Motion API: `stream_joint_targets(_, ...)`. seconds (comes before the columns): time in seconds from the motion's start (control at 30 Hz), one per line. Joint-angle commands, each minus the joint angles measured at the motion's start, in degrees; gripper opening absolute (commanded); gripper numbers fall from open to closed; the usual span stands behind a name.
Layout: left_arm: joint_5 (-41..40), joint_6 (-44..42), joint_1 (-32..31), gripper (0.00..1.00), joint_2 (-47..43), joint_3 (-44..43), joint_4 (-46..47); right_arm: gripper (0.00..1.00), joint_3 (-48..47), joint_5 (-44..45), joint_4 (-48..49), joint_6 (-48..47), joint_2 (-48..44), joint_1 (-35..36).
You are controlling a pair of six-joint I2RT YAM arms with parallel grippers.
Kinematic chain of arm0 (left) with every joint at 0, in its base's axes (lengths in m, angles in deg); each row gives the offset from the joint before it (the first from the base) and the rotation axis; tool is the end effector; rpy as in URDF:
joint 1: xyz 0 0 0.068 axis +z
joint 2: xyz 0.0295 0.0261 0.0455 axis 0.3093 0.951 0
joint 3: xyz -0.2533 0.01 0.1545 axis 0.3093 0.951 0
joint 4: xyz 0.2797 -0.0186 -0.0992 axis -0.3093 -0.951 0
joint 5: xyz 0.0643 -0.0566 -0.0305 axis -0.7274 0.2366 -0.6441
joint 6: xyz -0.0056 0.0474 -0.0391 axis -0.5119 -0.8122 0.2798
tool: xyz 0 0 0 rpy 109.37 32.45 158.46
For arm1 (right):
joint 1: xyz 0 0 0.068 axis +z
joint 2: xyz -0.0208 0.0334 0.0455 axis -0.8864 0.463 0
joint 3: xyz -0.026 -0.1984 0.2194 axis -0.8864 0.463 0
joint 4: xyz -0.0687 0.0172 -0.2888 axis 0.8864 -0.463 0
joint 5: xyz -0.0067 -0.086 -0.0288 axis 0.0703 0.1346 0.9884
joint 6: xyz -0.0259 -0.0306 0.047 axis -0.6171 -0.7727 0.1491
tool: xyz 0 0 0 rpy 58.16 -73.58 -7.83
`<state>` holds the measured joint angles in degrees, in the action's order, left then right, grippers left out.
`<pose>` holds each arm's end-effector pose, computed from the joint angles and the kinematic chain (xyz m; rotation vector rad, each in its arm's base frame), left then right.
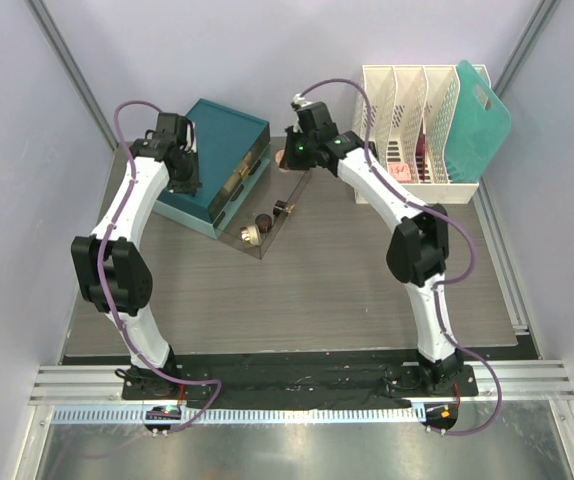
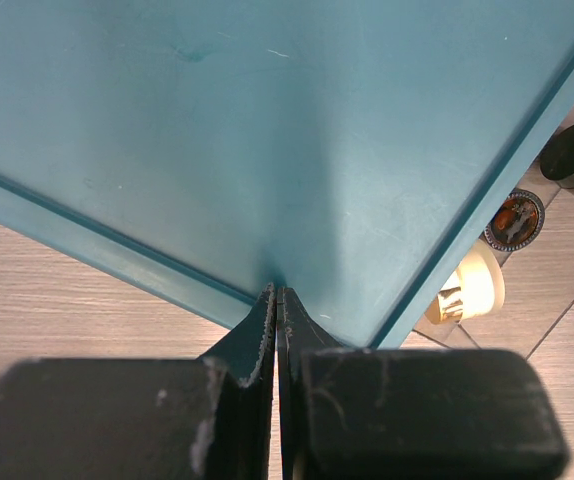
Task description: Organize the makeup
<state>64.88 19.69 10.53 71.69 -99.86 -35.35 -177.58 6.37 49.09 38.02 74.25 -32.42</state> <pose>0.4385 -0.0546 0.3334 -0.1147 2.5620 -0.0444 0.4849 0.2843 0.3330 -0.1975 2.2584 0.5861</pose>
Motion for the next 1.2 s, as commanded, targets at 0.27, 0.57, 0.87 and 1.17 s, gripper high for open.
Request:
stream_joint_targets(0.27,-0.3,-0.6,-0.1,0.0,2.5,-0.1,-8.0,0.57,-10.0,-5.8,-3.9,4.9,10.0,2.8)
stream_joint_targets(0.57,0.3,-0.3,-0.1,0.0,2.8,0.0,-8.0,0.58,-3.6,-0.7,-3.1,3.5,2.4,1.3)
stream_joint_targets(0.87,0.0,-0.4,-0.1,0.0,2.8,0.2,-8.0,0.07,12.5,2.9,-0.8,3.9,-5.5,-2.5)
stream_joint_targets(1.17,0.2,-0.3,-0.1,0.0,2.8,0.2,-8.1,0.01,18.7,0.9,-0.5,4.2,-3.0,-3.3)
